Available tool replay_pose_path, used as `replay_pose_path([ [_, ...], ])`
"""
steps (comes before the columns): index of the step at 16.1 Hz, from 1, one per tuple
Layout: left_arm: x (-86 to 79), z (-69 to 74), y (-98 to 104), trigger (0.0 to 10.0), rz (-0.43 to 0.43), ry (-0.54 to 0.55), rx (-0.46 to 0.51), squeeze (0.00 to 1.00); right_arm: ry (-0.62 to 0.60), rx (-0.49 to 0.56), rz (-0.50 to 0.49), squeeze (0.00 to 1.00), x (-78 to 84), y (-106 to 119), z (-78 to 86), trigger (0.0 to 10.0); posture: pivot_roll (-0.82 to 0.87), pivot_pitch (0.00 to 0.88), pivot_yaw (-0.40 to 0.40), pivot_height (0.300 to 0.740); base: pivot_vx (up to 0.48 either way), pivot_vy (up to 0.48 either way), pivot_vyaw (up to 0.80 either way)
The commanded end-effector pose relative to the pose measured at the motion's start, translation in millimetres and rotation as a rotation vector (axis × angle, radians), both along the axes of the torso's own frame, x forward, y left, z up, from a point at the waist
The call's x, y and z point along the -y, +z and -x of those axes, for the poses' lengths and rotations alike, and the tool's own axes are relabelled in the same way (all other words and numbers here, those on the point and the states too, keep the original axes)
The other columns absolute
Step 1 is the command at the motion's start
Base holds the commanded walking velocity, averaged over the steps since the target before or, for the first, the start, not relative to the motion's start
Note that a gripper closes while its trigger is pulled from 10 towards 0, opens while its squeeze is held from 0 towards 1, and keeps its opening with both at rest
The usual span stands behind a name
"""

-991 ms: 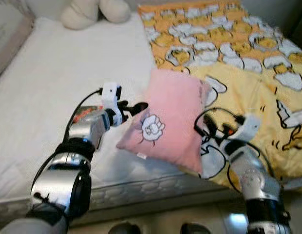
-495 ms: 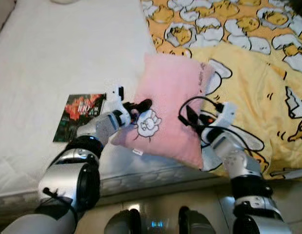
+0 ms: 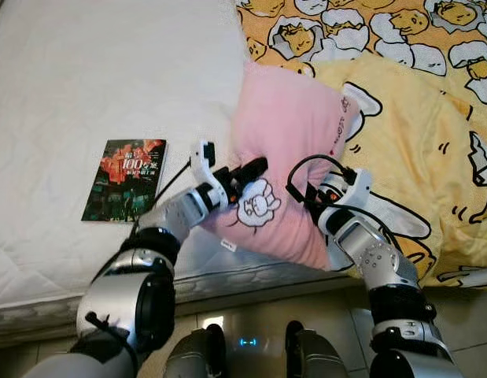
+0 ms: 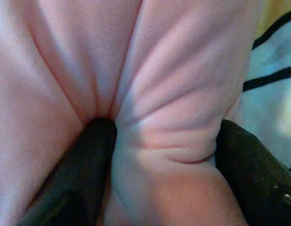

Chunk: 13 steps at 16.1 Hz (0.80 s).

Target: Clean up the room

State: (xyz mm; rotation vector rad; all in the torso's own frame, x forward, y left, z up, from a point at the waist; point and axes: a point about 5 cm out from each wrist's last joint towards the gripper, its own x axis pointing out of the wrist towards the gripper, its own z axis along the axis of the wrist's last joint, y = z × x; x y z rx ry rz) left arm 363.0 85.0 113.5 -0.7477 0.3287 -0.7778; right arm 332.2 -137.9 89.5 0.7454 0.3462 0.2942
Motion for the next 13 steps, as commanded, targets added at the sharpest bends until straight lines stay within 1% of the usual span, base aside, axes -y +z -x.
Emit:
replay_pose_path([
  [1,26.2,14.9,-13.1,0.0,0.017,-0.137,-0.014,0.0,0.075,-0.028,-0.033,0.0,-13.8,-5.7,4.1,0.0,-0.13,0.245,0.071,0.74,0.0,0.0,0.0],
  [2,25.6,15.5,-13.1,0.0,0.012,-0.149,0.009,0.0,0.068,-0.026,-0.025,0.0,-10.2,-5.1,2.1,0.0,-0.13,0.235,0.068,0.74,0.0,0.0,0.0],
  [3,24.4,17.5,-17.7,0.0,-0.039,-0.164,0.022,0.0,0.068,-0.019,-0.018,0.0,-7.0,-3.7,1.5,0.0,-0.13,0.228,0.069,0.74,0.0,0.0,0.0],
  [4,20.7,19.2,-21.3,0.0,-0.043,-0.162,0.021,0.0,0.059,-0.017,0.001,0.0,-2.0,-3.8,2.0,0.0,-0.14,0.216,0.069,0.74,0.0,0.0,0.0],
  [6,16.4,22.5,-27.7,0.0,-0.039,-0.163,0.0,0.0,0.063,-0.005,0.026,0.0,2.6,-3.4,2.7,0.0,-0.14,0.187,0.074,0.74,0.0,0.0,0.0],
  [7,15.5,25.3,-33.2,0.0,-0.011,-0.151,-0.06,0.0,0.06,0.005,0.029,0.0,6.3,-0.9,3.5,0.0,-0.14,0.183,0.072,0.74,0.0,0.0,0.0],
  [8,13.3,25.4,-34.3,0.0,0.044,-0.126,-0.11,0.0,0.061,0.014,0.028,0.0,9.0,1.0,4.8,0.0,-0.13,0.182,0.066,0.74,0.0,0.0,0.0],
  [9,9.7,23.8,-32.8,0.0,0.066,-0.102,-0.097,0.0,0.062,0.02,0.021,0.0,11.0,2.1,6.4,0.0,-0.13,0.182,0.064,0.74,0.0,0.0,0.0],
  [11,3.4,23.5,-33.7,0.0,0.059,-0.081,-0.069,0.0,0.065,0.023,-0.001,0.0,17.2,1.1,12.9,0.0,-0.13,0.184,0.06,0.74,0.0,0.0,0.0],
  [12,1.5,24.0,-34.0,0.0,0.038,-0.08,-0.029,0.0,0.069,0.026,0.021,0.0,21.1,-1.4,16.3,0.0,-0.12,0.186,0.058,0.74,0.0,0.0,0.0],
  [13,0.3,23.5,-32.1,0.0,0.008,-0.086,0.027,0.0,0.063,0.031,0.12,0.0,25.2,-6.0,18.4,0.0,-0.12,0.185,0.057,0.74,0.0,0.0,0.0],
])
